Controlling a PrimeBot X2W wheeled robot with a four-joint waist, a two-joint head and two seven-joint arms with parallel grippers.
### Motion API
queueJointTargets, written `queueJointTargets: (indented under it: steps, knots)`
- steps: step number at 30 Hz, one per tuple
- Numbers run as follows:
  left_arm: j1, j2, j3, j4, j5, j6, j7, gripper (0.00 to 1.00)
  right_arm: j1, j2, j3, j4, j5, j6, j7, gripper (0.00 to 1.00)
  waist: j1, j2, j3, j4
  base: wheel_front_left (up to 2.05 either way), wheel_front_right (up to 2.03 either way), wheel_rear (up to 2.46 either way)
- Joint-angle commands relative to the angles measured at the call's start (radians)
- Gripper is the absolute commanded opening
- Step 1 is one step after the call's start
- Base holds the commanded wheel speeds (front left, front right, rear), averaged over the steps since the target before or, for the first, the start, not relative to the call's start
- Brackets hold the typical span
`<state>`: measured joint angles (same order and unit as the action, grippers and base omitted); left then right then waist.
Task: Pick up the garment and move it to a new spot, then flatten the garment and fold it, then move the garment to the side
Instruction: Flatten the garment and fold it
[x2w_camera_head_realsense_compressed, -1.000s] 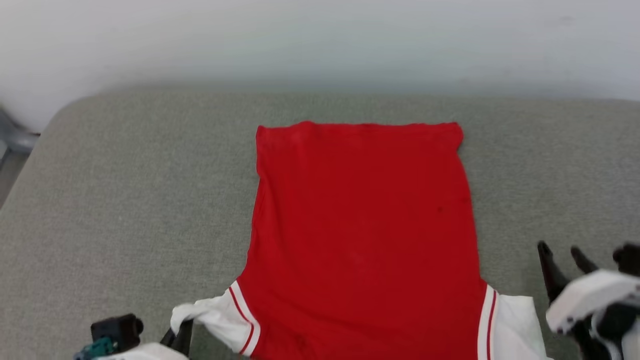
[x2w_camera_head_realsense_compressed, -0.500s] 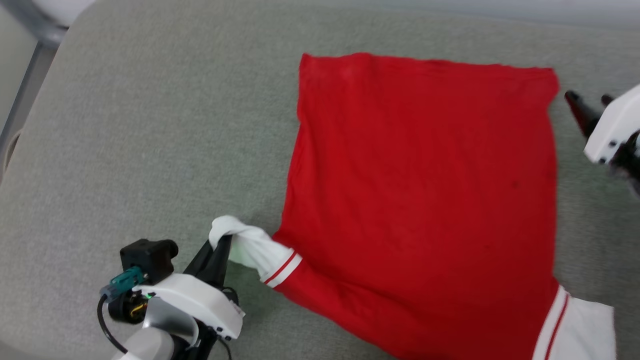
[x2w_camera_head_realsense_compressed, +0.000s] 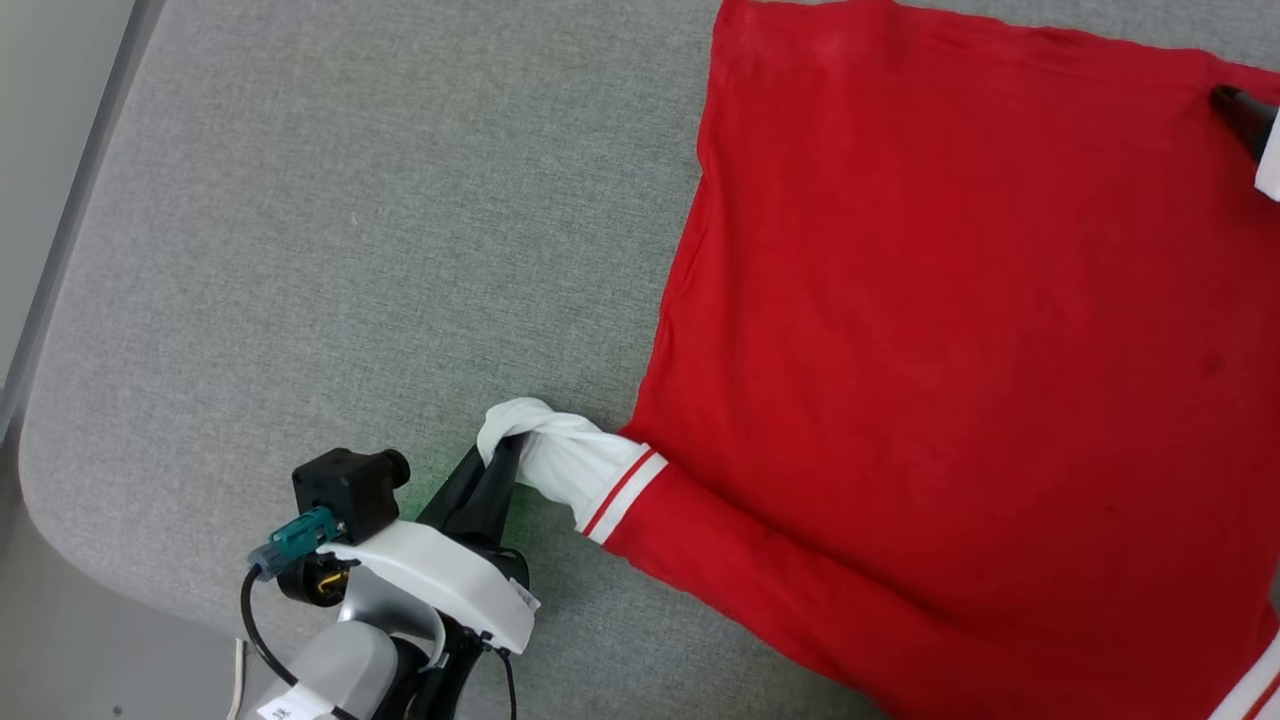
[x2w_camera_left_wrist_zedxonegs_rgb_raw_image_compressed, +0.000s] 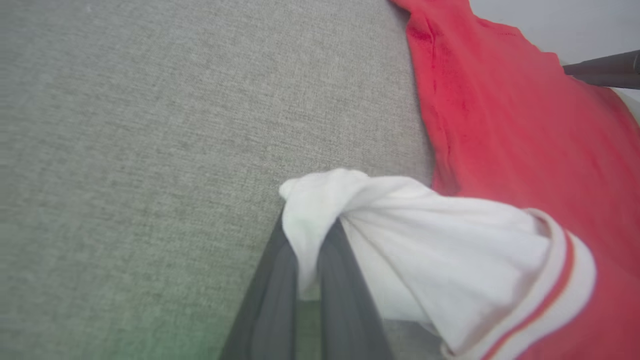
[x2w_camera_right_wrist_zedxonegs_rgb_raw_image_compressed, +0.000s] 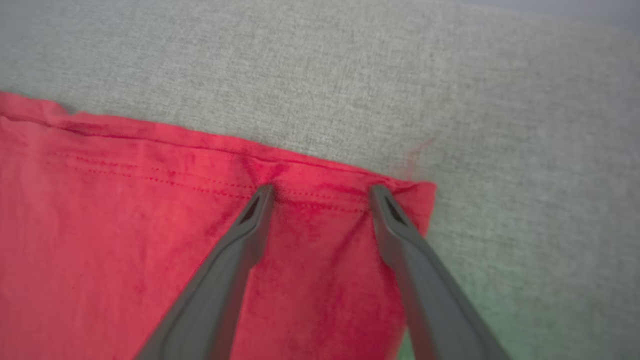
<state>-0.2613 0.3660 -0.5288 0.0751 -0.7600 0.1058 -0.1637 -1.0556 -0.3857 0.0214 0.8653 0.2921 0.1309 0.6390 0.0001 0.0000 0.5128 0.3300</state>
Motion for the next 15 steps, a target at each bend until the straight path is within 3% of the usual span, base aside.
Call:
queueJointTargets:
  steps: [1, 2, 3, 4, 8, 15]
  knots:
    - [-0.015, -0.005, 0.001, 0.006, -0.002, -0.003, -0.008, 0.00, 0.046, 0.018, 0.018, 0.053, -0.003, 0.000, 0.049, 1.00, -0.0001, 0.0000, 0.006, 0.007, 0.00, 0.00, 0.00]
    - [-0.015, -0.007, 0.001, 0.012, -0.004, -0.006, -0.009, 0.00, 0.058, 0.023, 0.021, 0.071, 0.003, 0.000, 0.080, 1.00, -0.0001, 0.0000, 0.006, 0.008, 0.00, 0.00, 0.00]
    - [-0.016, -0.009, -0.001, 0.018, -0.004, -0.007, -0.010, 0.00, 0.066, 0.026, 0.023, 0.088, 0.010, 0.000, 0.111, 0.36, -0.0001, 0.0000, 0.005, 0.009, 0.00, 0.00, 0.00]
    - [-0.017, -0.011, -0.001, 0.023, -0.005, -0.007, -0.013, 0.00, 0.073, 0.027, 0.023, 0.101, 0.017, 0.000, 0.133, 0.00, -0.0001, 0.0000, 0.003, 0.009, 0.00, 0.00, 0.00]
    - [-0.010, -0.011, 0.000, 0.039, -0.008, -0.009, -0.018, 0.00, 0.075, 0.023, 0.018, 0.087, 0.034, 0.000, 0.143, 0.00, -0.0001, 0.0000, -0.016, 0.005, 0.00, 0.00, 0.00]
    - [0.030, 0.020, 0.016, 0.055, -0.021, 0.012, -0.010, 0.00, 0.075, -0.041, 0.046, -0.019, 0.032, -0.001, 0.056, 0.00, -0.0001, 0.0000, -0.103, -0.042, 0.00, 0.00, 0.00]
